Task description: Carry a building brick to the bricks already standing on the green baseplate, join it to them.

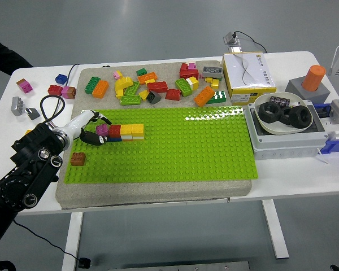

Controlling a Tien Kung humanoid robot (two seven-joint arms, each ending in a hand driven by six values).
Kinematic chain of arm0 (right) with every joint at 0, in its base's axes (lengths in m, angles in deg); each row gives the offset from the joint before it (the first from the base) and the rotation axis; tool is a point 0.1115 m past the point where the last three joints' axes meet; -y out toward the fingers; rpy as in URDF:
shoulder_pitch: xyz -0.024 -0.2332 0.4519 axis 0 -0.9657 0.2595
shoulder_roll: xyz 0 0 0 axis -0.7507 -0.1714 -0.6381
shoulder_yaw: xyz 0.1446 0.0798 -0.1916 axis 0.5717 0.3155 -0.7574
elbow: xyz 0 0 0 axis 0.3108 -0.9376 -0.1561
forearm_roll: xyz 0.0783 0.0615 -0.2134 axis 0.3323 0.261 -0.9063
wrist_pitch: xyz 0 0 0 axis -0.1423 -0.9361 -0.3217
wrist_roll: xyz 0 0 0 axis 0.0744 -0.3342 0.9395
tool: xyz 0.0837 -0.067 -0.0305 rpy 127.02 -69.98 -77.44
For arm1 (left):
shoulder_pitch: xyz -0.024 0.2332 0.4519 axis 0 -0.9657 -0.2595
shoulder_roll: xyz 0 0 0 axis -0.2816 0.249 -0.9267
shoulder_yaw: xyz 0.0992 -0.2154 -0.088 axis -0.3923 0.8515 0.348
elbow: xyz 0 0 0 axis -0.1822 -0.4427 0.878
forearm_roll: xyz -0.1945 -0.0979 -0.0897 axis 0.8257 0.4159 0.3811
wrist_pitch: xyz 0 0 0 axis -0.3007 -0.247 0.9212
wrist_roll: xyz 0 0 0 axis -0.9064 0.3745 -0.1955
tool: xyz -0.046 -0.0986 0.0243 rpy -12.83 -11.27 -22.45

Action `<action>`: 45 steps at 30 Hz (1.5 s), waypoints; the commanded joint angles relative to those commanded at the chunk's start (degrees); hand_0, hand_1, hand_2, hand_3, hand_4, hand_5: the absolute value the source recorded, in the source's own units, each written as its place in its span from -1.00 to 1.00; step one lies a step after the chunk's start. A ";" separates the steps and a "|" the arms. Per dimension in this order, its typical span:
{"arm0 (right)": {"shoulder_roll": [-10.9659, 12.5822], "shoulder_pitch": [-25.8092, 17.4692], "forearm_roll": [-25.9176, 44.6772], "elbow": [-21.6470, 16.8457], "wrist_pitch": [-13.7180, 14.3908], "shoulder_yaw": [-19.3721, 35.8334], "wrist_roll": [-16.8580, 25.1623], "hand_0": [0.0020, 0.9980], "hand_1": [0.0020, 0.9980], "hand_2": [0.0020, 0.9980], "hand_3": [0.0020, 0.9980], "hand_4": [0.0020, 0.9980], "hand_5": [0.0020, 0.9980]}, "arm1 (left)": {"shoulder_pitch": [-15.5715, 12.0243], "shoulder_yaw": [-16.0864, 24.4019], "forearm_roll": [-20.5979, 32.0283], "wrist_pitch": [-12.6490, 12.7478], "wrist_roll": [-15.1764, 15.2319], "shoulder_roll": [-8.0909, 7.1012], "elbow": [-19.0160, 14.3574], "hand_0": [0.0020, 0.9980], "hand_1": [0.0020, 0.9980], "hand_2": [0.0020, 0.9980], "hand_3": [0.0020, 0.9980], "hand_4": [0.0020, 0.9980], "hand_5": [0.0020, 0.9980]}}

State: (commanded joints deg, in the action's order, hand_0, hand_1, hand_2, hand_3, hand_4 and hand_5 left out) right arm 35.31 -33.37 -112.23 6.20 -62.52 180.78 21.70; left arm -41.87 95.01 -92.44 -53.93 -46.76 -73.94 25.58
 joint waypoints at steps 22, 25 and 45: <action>0.10 0.06 -0.95 0.00 -0.14 1.23 0.25 0.20 0.18 0.28 0.31 0.26 0.60 | 0.14 0.18 0.13 -2.73 -0.17 -0.50 -1.53 1.00 0.91 0.91 0.58 0.44 -1.00; 0.12 0.04 -0.85 0.00 0.00 1.24 0.35 0.20 0.18 0.28 0.33 0.24 0.59 | 0.07 0.57 0.05 -3.06 -0.04 -0.61 -2.26 1.00 0.95 0.97 0.69 0.55 -1.00; 0.23 -1.95 2.27 0.00 -0.29 0.57 0.04 0.19 0.17 0.28 0.39 0.22 0.56 | -18.51 6.57 -10.26 10.88 4.39 -1.87 -24.83 1.00 0.88 0.87 0.52 0.83 -0.93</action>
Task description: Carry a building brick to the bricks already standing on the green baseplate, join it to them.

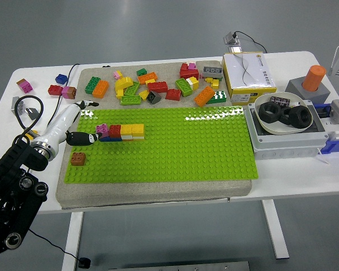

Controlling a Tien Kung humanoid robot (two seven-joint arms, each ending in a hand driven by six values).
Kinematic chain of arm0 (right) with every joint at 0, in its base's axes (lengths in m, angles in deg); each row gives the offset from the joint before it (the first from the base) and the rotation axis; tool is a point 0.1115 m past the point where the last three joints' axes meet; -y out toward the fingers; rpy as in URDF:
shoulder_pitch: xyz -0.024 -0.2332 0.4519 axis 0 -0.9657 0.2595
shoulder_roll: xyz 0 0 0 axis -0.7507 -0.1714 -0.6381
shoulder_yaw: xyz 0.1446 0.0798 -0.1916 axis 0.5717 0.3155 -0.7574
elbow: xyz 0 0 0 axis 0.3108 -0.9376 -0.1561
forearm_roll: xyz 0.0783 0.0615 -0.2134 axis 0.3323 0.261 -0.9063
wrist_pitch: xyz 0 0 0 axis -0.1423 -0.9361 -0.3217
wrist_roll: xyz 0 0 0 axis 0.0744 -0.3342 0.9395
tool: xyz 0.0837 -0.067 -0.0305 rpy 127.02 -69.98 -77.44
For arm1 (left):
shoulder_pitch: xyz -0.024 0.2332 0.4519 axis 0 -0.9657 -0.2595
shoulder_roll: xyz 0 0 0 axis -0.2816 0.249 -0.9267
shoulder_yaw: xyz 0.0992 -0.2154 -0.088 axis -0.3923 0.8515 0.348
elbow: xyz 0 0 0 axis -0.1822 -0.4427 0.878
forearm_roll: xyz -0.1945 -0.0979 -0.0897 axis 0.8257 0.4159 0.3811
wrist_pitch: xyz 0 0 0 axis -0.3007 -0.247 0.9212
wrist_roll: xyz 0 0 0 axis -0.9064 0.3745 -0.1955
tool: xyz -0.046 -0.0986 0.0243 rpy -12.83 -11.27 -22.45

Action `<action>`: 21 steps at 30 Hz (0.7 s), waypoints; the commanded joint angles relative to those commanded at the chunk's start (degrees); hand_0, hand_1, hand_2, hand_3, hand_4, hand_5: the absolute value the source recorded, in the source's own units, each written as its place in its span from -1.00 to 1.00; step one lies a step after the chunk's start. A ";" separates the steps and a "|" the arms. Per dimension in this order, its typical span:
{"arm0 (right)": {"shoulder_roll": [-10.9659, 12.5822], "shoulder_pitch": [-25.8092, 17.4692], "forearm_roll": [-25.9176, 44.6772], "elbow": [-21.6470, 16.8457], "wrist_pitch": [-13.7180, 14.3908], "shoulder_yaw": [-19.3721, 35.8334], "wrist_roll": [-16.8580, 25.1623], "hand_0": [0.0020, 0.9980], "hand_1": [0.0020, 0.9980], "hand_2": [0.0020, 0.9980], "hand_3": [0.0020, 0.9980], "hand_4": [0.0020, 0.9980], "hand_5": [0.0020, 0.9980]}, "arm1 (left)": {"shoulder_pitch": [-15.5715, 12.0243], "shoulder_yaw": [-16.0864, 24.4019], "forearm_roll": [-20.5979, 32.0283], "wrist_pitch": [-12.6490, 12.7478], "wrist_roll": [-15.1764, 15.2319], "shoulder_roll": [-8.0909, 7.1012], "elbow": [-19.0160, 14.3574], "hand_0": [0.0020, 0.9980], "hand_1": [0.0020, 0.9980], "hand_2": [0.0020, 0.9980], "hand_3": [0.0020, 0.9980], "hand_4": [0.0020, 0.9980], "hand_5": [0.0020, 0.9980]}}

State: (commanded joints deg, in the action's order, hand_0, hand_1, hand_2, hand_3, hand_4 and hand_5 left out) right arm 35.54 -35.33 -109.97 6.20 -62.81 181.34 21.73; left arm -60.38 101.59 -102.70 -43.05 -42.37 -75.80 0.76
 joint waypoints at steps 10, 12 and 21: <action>-0.23 -0.06 -0.79 0.00 -0.41 0.38 -0.32 0.19 0.17 0.29 0.40 0.21 0.56 | -1.86 -4.46 -6.10 11.12 -0.64 2.33 4.03 0.99 0.86 0.83 0.36 0.96 -0.26; -0.23 -0.04 -0.89 0.00 -0.47 0.48 -0.33 0.19 0.17 0.29 0.40 0.21 0.56 | -1.59 -4.96 -6.42 11.81 -0.87 2.24 4.75 0.99 0.86 0.83 0.36 0.96 -0.26; -0.20 0.05 -1.43 0.00 -0.69 0.95 -0.24 0.20 0.17 0.29 0.43 0.21 0.56 | -0.57 -5.61 -7.27 12.33 -1.44 1.96 7.59 1.00 0.88 0.87 0.39 0.96 -0.25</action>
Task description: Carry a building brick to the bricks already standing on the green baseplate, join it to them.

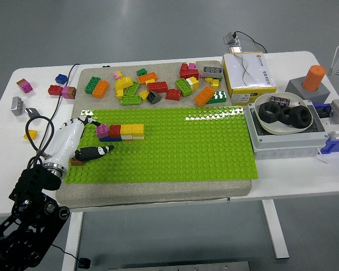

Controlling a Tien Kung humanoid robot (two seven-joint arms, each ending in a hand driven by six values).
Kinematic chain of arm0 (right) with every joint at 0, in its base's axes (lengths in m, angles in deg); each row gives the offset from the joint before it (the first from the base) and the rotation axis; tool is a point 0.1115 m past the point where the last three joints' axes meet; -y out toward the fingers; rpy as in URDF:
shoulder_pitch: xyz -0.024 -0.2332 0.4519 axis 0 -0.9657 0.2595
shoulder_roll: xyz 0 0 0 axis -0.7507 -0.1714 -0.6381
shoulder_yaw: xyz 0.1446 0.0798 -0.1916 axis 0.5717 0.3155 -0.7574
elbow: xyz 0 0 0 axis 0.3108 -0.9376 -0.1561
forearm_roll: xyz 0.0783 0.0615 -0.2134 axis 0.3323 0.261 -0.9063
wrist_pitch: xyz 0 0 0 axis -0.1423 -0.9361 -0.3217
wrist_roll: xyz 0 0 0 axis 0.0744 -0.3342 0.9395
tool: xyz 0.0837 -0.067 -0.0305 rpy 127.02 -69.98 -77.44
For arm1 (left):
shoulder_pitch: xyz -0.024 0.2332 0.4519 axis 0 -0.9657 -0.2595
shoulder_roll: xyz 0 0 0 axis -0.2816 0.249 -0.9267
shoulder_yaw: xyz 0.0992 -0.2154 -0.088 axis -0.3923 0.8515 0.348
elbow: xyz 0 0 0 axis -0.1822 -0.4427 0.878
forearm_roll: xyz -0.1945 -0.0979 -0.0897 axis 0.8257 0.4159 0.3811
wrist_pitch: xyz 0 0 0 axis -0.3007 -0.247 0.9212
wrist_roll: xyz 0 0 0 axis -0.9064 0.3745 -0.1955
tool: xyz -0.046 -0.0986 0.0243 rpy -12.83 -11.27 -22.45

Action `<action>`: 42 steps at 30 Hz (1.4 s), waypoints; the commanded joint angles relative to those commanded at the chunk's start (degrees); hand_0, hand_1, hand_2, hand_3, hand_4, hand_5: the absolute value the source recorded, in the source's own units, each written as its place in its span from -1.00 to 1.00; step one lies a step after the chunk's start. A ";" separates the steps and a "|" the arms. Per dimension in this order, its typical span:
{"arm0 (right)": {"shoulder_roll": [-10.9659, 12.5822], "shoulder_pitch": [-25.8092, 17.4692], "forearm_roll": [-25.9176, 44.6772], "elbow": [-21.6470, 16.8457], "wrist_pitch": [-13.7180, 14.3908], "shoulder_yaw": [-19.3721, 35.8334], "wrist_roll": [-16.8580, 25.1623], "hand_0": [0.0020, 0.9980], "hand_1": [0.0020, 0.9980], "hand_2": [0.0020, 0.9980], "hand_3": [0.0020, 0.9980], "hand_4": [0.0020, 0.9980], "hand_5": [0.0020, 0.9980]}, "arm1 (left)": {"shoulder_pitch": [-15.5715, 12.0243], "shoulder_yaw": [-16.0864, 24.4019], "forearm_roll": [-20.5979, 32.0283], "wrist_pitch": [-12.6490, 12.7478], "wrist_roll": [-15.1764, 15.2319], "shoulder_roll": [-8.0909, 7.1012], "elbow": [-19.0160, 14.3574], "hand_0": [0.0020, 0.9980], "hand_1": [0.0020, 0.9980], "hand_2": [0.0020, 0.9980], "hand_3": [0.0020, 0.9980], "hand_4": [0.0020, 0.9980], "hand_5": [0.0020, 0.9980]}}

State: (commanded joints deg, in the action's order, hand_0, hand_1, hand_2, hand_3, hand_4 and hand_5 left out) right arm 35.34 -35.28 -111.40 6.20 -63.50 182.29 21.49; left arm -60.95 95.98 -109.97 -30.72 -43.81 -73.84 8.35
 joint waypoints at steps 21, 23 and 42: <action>0.06 0.52 0.45 0.00 -0.01 -0.12 0.02 0.20 0.17 0.29 0.43 0.21 0.55 | 3.59 -1.64 1.45 -1.87 -0.88 0.87 5.64 0.98 0.86 0.85 0.39 0.95 -0.26; 0.06 0.54 0.56 0.00 0.00 -0.14 0.02 0.20 0.17 0.28 0.43 0.22 0.54 | 3.70 -1.91 1.45 -1.95 -0.95 0.92 5.83 0.97 0.86 0.86 0.38 0.94 -0.27; 0.06 0.52 0.93 0.00 0.05 -0.21 0.11 0.20 0.16 0.28 0.43 0.22 0.53 | 3.93 -2.55 1.08 -2.67 -1.73 1.42 6.58 0.97 0.86 0.85 0.36 0.93 -0.30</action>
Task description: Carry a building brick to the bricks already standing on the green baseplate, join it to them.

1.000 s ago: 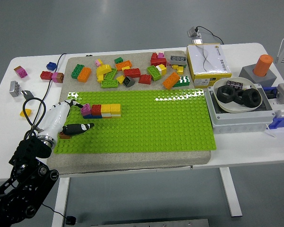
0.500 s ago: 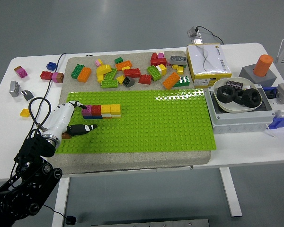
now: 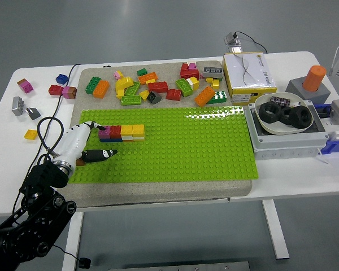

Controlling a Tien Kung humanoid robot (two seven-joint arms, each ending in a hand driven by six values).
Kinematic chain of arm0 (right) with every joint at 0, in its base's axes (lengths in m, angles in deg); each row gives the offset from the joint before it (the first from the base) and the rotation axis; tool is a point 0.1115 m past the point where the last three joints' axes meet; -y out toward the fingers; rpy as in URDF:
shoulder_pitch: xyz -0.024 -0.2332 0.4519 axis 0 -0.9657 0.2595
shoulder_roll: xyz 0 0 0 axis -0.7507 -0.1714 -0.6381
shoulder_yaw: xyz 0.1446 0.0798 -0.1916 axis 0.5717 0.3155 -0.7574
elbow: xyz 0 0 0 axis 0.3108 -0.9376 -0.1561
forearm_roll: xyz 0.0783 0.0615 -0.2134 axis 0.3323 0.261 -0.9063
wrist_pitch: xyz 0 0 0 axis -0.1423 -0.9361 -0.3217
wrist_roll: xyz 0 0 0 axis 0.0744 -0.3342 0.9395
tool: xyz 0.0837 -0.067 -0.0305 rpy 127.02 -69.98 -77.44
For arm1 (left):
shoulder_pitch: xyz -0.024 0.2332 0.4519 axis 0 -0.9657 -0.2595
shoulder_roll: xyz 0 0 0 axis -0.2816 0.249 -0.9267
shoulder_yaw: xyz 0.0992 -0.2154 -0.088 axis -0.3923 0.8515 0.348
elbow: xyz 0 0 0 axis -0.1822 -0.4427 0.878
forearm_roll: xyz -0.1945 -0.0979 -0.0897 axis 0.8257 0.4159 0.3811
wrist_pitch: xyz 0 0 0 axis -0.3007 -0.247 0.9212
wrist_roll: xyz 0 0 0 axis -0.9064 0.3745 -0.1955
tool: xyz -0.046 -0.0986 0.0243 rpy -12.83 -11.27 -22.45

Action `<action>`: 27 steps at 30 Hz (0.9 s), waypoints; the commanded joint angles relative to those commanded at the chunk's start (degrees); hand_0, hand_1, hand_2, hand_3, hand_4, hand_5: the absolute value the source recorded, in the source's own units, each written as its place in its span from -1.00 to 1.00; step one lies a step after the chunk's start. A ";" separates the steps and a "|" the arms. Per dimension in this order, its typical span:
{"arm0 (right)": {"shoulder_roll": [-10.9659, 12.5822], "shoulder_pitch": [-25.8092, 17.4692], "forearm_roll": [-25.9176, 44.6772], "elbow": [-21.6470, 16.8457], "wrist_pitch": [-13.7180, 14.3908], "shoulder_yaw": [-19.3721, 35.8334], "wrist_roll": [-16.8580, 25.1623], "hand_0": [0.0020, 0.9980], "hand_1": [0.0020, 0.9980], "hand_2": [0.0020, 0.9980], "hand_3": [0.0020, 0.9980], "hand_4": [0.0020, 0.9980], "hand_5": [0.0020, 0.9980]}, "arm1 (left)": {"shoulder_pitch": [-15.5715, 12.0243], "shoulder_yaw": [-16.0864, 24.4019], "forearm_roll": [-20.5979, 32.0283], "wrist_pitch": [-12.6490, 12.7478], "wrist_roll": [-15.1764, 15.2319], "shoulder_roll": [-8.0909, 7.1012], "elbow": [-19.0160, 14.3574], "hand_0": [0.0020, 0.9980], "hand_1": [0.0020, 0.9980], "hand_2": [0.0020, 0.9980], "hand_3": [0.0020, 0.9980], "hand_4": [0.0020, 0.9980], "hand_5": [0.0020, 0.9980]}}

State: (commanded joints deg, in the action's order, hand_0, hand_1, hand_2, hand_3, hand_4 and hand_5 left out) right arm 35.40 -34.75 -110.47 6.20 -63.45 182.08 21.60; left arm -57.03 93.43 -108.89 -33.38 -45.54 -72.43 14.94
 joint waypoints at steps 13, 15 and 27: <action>-0.01 -0.29 -0.10 0.00 0.01 0.13 -0.07 0.20 0.16 0.28 0.42 0.23 0.54 | -0.91 2.91 0.82 0.18 0.37 -0.32 -6.83 0.96 0.86 0.86 0.35 0.93 -0.30; -0.08 -0.32 -0.03 0.00 0.00 0.09 -0.08 0.20 0.16 0.28 0.42 0.23 0.54 | -1.06 3.56 1.04 0.28 0.53 -0.43 -8.06 0.96 0.86 0.86 0.35 0.93 -0.30; -1.02 -1.53 5.81 0.00 -1.41 -5.00 -1.26 0.20 0.17 0.31 0.37 0.25 0.61 | -7.64 2.95 21.88 1.48 16.82 0.19 -21.03 0.48 0.39 0.45 0.24 0.63 -0.73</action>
State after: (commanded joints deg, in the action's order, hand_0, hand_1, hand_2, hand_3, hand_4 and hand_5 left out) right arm 34.38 -36.29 -104.66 6.20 -64.86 177.08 20.33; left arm -64.66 96.37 -87.02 -31.90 -28.72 -72.23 -6.09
